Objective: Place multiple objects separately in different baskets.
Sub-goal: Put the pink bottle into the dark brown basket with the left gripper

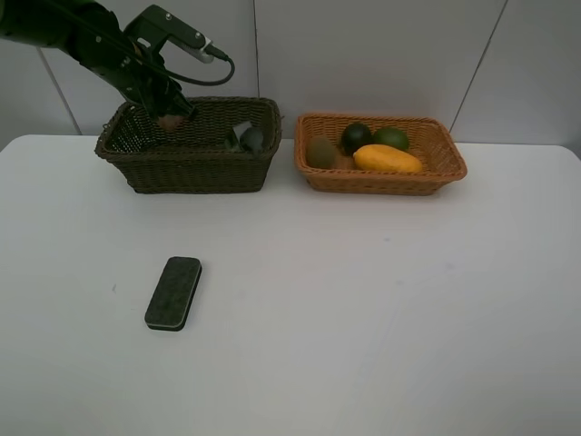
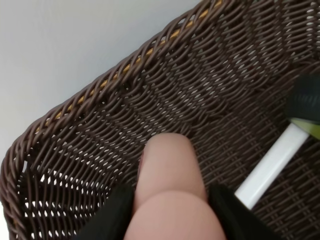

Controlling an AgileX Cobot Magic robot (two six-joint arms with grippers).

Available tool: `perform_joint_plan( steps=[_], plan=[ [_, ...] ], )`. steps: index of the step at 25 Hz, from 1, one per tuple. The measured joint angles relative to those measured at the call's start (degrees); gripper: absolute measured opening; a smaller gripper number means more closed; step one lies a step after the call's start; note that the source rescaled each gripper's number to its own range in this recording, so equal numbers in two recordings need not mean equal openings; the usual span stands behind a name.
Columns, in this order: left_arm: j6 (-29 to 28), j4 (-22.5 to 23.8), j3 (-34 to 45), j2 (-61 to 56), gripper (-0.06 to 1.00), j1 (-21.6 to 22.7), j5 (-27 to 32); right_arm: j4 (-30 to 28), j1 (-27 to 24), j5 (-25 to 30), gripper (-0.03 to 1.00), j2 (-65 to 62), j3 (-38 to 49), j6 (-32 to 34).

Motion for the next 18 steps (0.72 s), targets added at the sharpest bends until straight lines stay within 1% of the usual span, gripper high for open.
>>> perform_joint_plan(
  steps=[13,14,15,16,17,18],
  plan=[
    [0.0,-0.1,0.0,0.4,0.30,0.2,-0.9,0.0,0.0,0.0,1.00,0.0,0.0,0.0],
    [0.0,-0.1,0.0,0.4,0.33,0.2,-0.9,0.0,0.0,0.0,1.00,0.0,0.0,0.0],
    [0.0,-0.1,0.0,0.4,0.44,0.2,-1.1,0.0,0.0,0.0,1.00,0.0,0.0,0.0],
    [0.0,-0.1,0.0,0.4,0.57,0.2,-1.2,0.0,0.0,0.0,1.00,0.0,0.0,0.0],
    [0.0,-0.1,0.0,0.4,0.73,0.2,-1.3,0.0,0.0,0.0,1.00,0.0,0.0,0.0],
    [0.0,-0.1,0.0,0.4,0.87,0.2,-1.3,0.0,0.0,0.0,1.00,0.0,0.0,0.0]
  ],
)
